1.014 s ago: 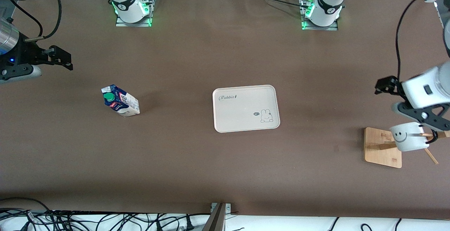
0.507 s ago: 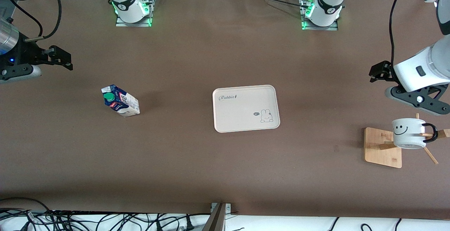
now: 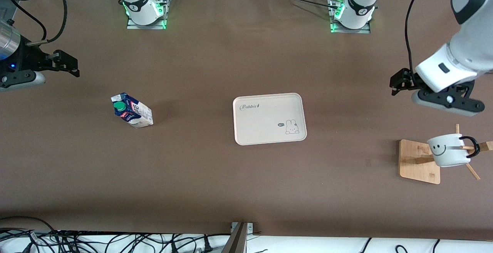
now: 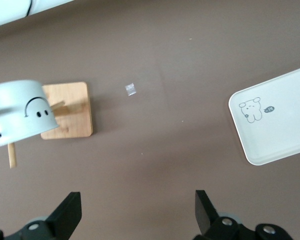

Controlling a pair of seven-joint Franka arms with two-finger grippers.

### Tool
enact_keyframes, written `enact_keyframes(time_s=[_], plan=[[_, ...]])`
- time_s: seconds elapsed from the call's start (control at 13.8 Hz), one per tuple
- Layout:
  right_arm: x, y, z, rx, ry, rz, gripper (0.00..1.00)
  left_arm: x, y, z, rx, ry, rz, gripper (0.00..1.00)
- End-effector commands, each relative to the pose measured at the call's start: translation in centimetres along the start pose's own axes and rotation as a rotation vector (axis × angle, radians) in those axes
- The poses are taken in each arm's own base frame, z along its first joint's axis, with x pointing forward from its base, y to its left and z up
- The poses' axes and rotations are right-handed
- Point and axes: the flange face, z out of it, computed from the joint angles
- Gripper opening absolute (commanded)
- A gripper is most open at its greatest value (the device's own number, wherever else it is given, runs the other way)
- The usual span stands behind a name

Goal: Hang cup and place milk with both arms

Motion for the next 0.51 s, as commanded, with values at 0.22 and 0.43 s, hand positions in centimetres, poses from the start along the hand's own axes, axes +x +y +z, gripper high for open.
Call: enact_keyframes(time_s=[0.22, 0.43], plan=[[-0.21, 0.09, -0.33, 0.017, 0.01, -0.005, 1.0, -4.31, -2.57, 0.86, -0.044, 0.017, -0.066, 1.0], [-0.21, 0.09, -0.33, 0.017, 0.01, -0.005, 1.0, -3.84, -1.73, 1.26, -0.038, -0.001, -0.077, 1.0]])
